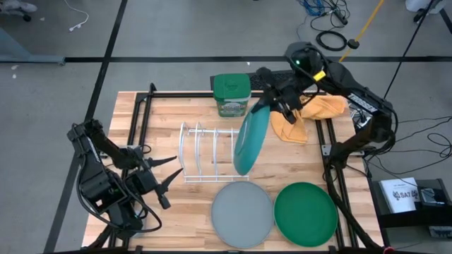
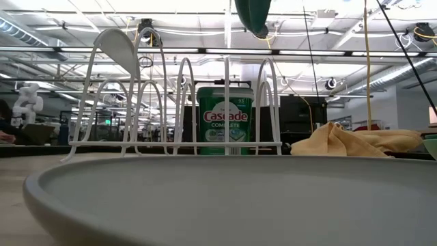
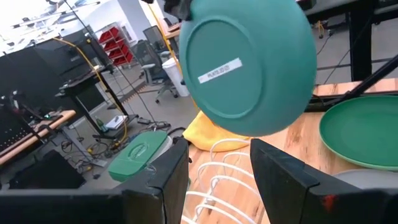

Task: Sort dishes
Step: Put the green plate into the dish rack

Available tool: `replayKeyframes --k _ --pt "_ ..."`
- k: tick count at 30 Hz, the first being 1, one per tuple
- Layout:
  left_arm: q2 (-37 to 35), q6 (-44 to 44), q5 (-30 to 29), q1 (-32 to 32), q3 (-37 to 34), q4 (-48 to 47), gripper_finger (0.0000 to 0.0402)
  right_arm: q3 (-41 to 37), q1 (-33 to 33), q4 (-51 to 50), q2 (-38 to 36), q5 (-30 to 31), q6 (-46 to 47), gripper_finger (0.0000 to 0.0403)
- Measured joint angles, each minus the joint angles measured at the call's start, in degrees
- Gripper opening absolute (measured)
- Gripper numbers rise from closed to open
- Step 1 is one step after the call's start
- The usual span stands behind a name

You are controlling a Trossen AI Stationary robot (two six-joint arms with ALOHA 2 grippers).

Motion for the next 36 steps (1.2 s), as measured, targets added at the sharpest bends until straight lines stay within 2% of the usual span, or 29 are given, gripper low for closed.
replayKeyframes --k 10,18,24,36 --pt "0.0 0.32 0.59 0.0 0.0 -0.07 0.0173 0.0 -3.59 0.4 2.67 -1.28 2.54 0.0017" --pt "0.0 0.34 0.74 0.0 0.0 -0.15 0.0173 0.0 -5.31 -0.59 4.98 -4.69 2.39 0.0017" --pt "0.0 0.28 0.76 0.0 0.0 -0.14 0.0173 0.0 -6.5 -1.21 9.67 -10.47 1.19 0.0017" --pt "0.0 -0.03 0.74 0.0 0.0 0.26 0.0173 -0.02 -8.31 -3.13 19.15 -14.24 -2.67 0.0017"
